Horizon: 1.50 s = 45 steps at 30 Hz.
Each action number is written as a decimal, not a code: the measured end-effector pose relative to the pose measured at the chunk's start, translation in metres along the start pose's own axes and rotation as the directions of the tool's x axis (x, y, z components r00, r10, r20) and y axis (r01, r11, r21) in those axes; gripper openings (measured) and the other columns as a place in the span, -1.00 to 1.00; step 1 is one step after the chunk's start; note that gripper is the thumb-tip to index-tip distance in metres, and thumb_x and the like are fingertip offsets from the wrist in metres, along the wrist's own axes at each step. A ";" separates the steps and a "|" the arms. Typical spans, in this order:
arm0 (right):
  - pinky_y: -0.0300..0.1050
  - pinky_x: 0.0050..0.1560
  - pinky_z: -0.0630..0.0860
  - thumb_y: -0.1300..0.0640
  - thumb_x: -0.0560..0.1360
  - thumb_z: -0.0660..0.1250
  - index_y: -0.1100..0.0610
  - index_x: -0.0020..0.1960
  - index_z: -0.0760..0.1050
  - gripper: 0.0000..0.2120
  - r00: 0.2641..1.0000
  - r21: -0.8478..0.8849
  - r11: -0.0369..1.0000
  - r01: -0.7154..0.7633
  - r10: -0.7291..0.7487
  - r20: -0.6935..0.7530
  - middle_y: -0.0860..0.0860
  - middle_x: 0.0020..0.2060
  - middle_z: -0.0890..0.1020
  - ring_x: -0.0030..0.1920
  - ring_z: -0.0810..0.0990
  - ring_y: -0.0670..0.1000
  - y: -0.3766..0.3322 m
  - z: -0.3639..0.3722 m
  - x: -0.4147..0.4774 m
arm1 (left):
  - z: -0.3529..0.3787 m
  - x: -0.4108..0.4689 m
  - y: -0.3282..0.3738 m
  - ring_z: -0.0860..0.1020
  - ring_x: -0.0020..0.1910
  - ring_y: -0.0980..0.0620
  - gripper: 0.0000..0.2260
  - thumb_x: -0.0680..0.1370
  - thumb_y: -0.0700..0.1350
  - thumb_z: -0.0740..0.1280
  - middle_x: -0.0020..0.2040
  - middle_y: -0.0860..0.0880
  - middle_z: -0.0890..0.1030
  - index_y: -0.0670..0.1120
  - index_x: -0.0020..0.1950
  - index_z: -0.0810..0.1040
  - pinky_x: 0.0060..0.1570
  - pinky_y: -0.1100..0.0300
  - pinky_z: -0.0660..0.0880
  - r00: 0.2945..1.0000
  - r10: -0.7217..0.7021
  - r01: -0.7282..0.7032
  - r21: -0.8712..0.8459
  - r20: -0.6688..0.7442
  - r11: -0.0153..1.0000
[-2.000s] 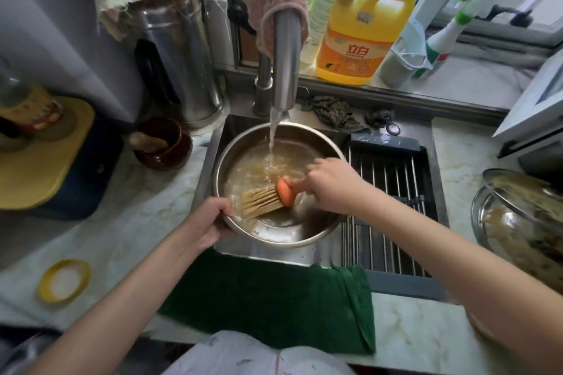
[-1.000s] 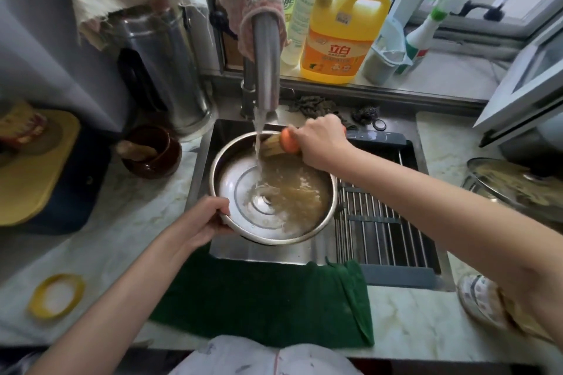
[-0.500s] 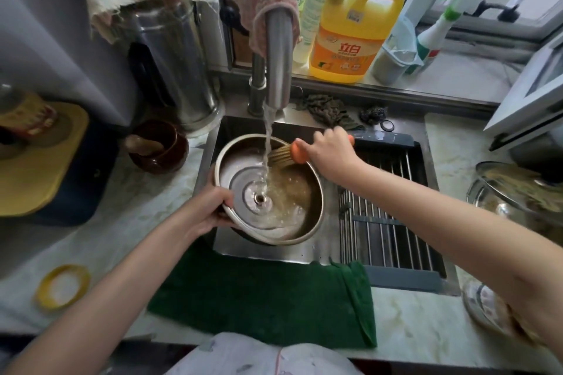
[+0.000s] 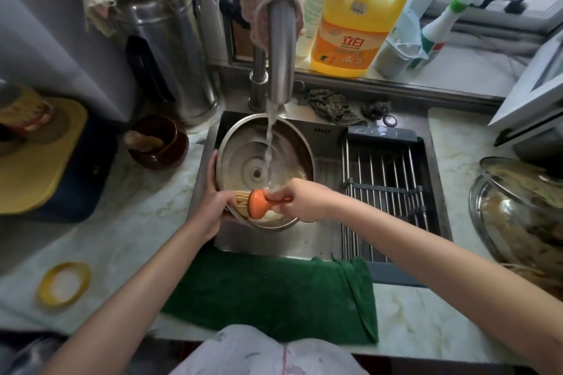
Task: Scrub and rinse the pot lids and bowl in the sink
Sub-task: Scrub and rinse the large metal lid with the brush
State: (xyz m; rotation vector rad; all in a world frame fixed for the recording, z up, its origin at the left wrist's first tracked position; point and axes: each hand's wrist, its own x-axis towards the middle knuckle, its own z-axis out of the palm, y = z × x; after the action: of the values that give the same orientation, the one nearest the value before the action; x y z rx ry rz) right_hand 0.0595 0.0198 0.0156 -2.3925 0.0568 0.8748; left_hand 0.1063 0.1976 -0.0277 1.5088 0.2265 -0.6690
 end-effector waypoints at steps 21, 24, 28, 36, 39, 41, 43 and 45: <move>-0.13 -0.28 0.32 0.07 0.58 0.17 -0.05 0.54 0.11 -0.44 0.810 -0.397 0.892 -0.218 -0.061 -0.583 0.07 -0.02 0.55 -0.13 0.58 0.10 0.056 0.021 0.028 | -0.006 -0.004 -0.003 0.48 0.06 -0.13 -0.12 0.39 -0.52 0.10 0.21 0.06 0.35 0.39 0.39 0.10 -0.38 -0.03 0.59 0.995 -0.087 0.089 -0.021 0.053 0.996; -0.12 -0.29 0.36 0.11 0.56 0.19 -0.13 0.49 0.21 -0.47 0.907 -0.354 0.933 0.062 -0.200 -0.370 0.03 -0.11 0.54 -0.17 0.57 0.08 0.039 0.050 0.021 | -0.007 -0.003 -0.007 0.48 0.04 -0.13 -0.14 0.34 -0.49 0.11 0.26 -0.02 0.38 0.31 0.42 0.14 -0.30 -0.12 0.58 0.996 -0.087 0.089 -0.075 0.024 0.993; -0.11 -0.13 0.35 0.18 0.52 0.25 -0.15 0.42 0.32 -0.49 0.926 -0.561 0.826 0.048 -0.247 -0.285 0.00 -0.07 0.55 -0.06 0.57 0.07 0.055 0.044 0.010 | -0.018 -0.001 -0.012 0.47 0.08 -0.21 -0.16 0.29 -0.45 0.13 0.23 -0.04 0.41 0.33 0.36 0.21 -0.26 -0.18 0.58 0.995 -0.094 0.095 -0.152 0.014 0.984; -0.10 -0.26 0.23 0.21 0.51 0.27 -0.11 0.45 0.32 -0.45 0.866 -0.480 0.873 -0.088 -0.171 -0.470 0.03 -0.17 0.52 -0.16 0.57 0.12 0.043 0.027 0.024 | -0.009 -0.009 -0.011 0.49 -0.09 -0.15 -0.24 0.39 -0.52 0.04 0.04 -0.05 0.47 0.21 0.39 0.20 -0.45 -0.09 0.58 0.992 -0.129 0.130 -0.121 0.013 0.984; -0.14 -0.28 0.19 0.30 0.38 0.39 -0.14 0.32 0.48 -0.41 0.861 -0.639 0.758 0.132 -0.408 -0.306 -0.03 -0.30 0.49 -0.31 0.51 0.04 0.046 0.028 0.016 | -0.007 -0.010 -0.006 0.52 -0.16 -0.14 -0.46 0.41 -0.52 0.02 -0.07 -0.12 0.53 0.05 0.15 0.39 -0.52 -0.02 0.56 0.983 -0.182 0.180 -0.194 0.006 0.964; -0.16 -0.32 0.16 0.31 0.29 0.45 -0.13 0.25 0.55 -0.40 0.862 -0.670 0.727 0.151 -0.428 -0.271 -0.05 -0.35 0.50 -0.38 0.49 0.02 0.060 0.017 0.019 | -0.006 -0.012 -0.005 0.51 -0.25 -0.12 -0.60 0.43 -0.50 0.01 -0.19 -0.14 0.53 -0.07 -0.01 0.42 -0.52 -0.02 0.55 0.968 -0.249 0.241 -0.236 -0.005 0.941; -0.17 -0.34 0.16 0.29 0.28 0.49 -0.12 0.23 0.56 -0.42 0.844 -0.706 0.691 0.153 -0.463 -0.271 -0.06 -0.35 0.51 -0.40 0.49 0.01 0.060 0.007 0.024 | -0.006 -0.011 -0.007 0.54 -0.37 -0.07 -0.68 0.43 -0.48 0.01 -0.34 -0.11 0.53 -0.19 -0.02 0.42 -0.56 0.01 0.55 0.957 -0.289 0.283 -0.231 0.010 0.931; -0.18 -0.36 0.20 0.27 0.29 0.50 -0.09 0.21 0.58 -0.46 0.788 -0.733 0.661 0.159 -0.533 -0.309 -0.03 -0.33 0.53 -0.40 0.50 0.01 0.048 0.006 0.031 | -0.006 -0.008 -0.010 0.53 -0.50 0.02 -0.72 0.42 -0.47 0.01 -0.42 -0.08 0.51 -0.23 -0.04 0.43 -0.56 0.06 0.55 0.950 -0.309 0.312 -0.182 0.046 0.933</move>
State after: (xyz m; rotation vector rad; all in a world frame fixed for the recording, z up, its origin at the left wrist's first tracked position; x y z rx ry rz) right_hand 0.0687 -0.0121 -0.0314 -3.0947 -0.6383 0.0138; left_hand 0.0962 0.2060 -0.0321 1.2967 0.5101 -0.8856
